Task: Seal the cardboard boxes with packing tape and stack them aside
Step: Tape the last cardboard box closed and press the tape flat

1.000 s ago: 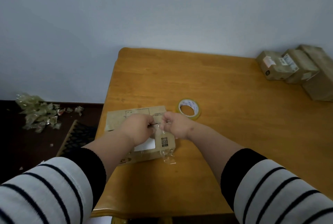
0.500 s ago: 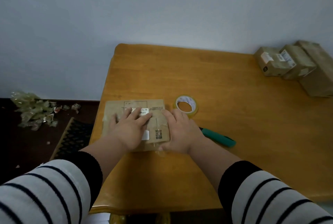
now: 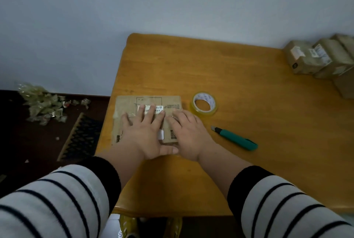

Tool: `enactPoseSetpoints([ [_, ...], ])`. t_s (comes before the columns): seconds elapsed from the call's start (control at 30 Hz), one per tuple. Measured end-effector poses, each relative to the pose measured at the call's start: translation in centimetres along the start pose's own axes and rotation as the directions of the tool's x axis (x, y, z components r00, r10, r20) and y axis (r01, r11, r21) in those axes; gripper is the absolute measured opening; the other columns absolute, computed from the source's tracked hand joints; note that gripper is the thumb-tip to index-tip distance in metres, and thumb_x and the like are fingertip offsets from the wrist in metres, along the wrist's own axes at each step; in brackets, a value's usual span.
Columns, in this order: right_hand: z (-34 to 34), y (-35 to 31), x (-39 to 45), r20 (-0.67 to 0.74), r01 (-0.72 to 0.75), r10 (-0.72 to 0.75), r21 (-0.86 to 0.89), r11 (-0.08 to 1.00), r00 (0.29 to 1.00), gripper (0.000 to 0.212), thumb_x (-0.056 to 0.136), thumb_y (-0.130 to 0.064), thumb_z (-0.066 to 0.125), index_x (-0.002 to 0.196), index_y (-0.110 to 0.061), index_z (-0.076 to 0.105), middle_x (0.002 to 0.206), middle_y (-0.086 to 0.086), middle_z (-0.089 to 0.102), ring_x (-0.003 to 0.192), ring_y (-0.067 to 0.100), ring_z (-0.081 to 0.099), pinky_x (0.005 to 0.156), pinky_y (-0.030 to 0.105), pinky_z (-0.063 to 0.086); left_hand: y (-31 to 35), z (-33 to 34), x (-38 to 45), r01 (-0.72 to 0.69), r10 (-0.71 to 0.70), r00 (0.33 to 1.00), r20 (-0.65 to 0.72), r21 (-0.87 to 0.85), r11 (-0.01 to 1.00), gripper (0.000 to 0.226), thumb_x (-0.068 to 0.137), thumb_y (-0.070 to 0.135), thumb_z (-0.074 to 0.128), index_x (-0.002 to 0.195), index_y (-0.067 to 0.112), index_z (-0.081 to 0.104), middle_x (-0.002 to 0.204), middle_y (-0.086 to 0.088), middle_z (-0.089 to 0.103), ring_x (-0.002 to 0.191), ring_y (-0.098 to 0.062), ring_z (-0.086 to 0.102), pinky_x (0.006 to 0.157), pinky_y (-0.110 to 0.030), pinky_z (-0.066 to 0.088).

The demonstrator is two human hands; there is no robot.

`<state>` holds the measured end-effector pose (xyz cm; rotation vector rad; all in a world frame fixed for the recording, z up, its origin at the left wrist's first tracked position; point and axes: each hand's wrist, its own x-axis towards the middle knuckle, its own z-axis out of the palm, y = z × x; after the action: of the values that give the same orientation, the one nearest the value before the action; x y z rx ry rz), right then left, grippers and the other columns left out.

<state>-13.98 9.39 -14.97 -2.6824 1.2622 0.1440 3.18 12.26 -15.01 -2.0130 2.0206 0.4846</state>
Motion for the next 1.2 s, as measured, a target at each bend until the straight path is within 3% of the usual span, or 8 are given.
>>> enactPoseSetpoints([
  [0.17, -1.1, 1.6, 0.1, 0.147, -0.005, -0.016, 0.142, 0.99, 0.989, 0.102, 0.081, -0.042, 0.07, 0.157, -0.02, 0.004, 0.163, -0.003, 0.004, 0.149, 0.02, -0.001, 0.122, 0.045, 0.011, 1.4, 1.4, -0.1, 0.059, -0.06, 0.989, -0.133, -0.006, 0.998, 0.121, 0.06, 0.097, 0.033, 0.152, 0.032, -0.012, 0.163, 0.001, -0.016, 0.148, -0.034, -0.018, 0.107, -0.073, -0.004],
  [0.27, -1.6, 1.5, 0.2, 0.127, -0.044, 0.017, 0.215, 0.976, 0.992, 0.104, 0.074, -0.059, 0.063, 0.156, -0.018, 0.012, 0.162, -0.001, 0.012, 0.148, 0.021, 0.008, 0.121, 0.047, 0.015, 1.7, 1.8, 0.2, 0.08, -0.078, 0.983, -0.164, 0.004, 0.997, 0.12, 0.063, 0.092, 0.04, 0.152, 0.03, -0.012, 0.163, 0.001, -0.016, 0.148, -0.035, -0.017, 0.106, -0.074, -0.006],
  [0.4, -0.3, 1.2, -0.3, 0.078, -0.031, 0.025, 0.077, 0.997, 0.997, 0.114, 0.07, -0.071, 0.063, 0.156, -0.021, 0.008, 0.163, -0.004, 0.006, 0.149, 0.019, 0.003, 0.121, 0.049, 0.009, 1.7, 2.4, 0.4, 0.083, -0.073, 0.981, -0.18, 0.051, 0.995, 0.124, 0.063, 0.089, 0.046, 0.15, 0.029, -0.019, 0.161, 0.0, -0.022, 0.147, -0.035, -0.02, 0.106, -0.073, -0.007],
  [0.67, 0.9, 0.3, -0.1, -0.052, -0.033, 0.03, -0.061, 0.998, 0.998, 0.102, 0.075, -0.056, 0.071, 0.153, -0.015, 0.02, 0.158, 0.004, 0.022, 0.145, 0.025, 0.014, 0.119, 0.048, 0.016, 1.2, 3.6, 0.5, 0.061, -0.043, 0.961, -0.274, 0.058, 0.996, 0.116, 0.069, 0.088, 0.042, 0.148, 0.031, -0.02, 0.162, 0.002, -0.018, 0.149, -0.032, -0.015, 0.106, -0.069, -0.007],
  [0.8, 0.5, 0.5, 0.0, -0.026, 0.002, -0.004, -0.072, 0.997, 1.0, 0.102, 0.076, -0.06, 0.068, 0.153, -0.012, 0.021, 0.157, 0.007, 0.024, 0.145, 0.027, 0.017, 0.119, 0.047, 0.019, 0.7, 3.6, 0.6, 0.028, -0.012, 0.967, -0.254, 0.06, 0.998, 0.12, 0.07, 0.086, 0.045, 0.145, 0.029, -0.029, 0.161, 0.003, -0.02, 0.149, -0.031, -0.016, 0.108, -0.068, -0.006],
  [0.97, -0.2, 1.2, 0.1, 0.036, 0.028, -0.024, -0.107, 0.994, 0.999, 0.113, 0.07, -0.072, 0.061, 0.155, -0.016, 0.011, 0.157, 0.002, 0.018, 0.144, 0.024, 0.015, 0.117, 0.047, 0.015, -0.6, 2.9, -0.1, -0.004, 0.014, 0.984, -0.176, 0.058, 0.998, 0.122, 0.076, 0.082, 0.045, 0.135, 0.022, -0.043, 0.159, 0.004, -0.03, 0.147, -0.024, -0.024, 0.113, -0.063, -0.005],
  [1.1, 0.1, 0.3, 0.3, 0.016, 0.009, -0.007, -0.132, 0.991, 1.0, 0.103, 0.076, -0.058, 0.068, 0.153, -0.015, 0.014, 0.155, 0.006, 0.022, 0.142, 0.027, 0.018, 0.116, 0.048, 0.019, -0.5, 1.7, -0.3, -0.029, 0.03, 0.998, -0.061, 0.024, 0.999, 0.119, 0.075, 0.086, 0.039, 0.144, 0.021, -0.034, 0.158, 0.006, -0.031, 0.146, -0.022, -0.027, 0.114, -0.062, -0.008],
  [1.2, -1.5, 0.7, 1.0, 0.115, 0.022, -0.011, -0.095, 0.995, 0.993, 0.1, 0.073, -0.067, 0.062, 0.15, -0.018, 0.021, 0.146, 0.002, 0.028, 0.134, 0.026, 0.025, 0.112, 0.047, 0.023, -2.1, 0.3, -0.5, -0.056, 0.051, 0.997, -0.057, -0.085, 0.995, 0.114, 0.065, 0.094, 0.018, 0.154, 0.03, -0.013, 0.162, 0.013, -0.018, 0.149, -0.018, -0.015, 0.116, -0.056, -0.001],
])
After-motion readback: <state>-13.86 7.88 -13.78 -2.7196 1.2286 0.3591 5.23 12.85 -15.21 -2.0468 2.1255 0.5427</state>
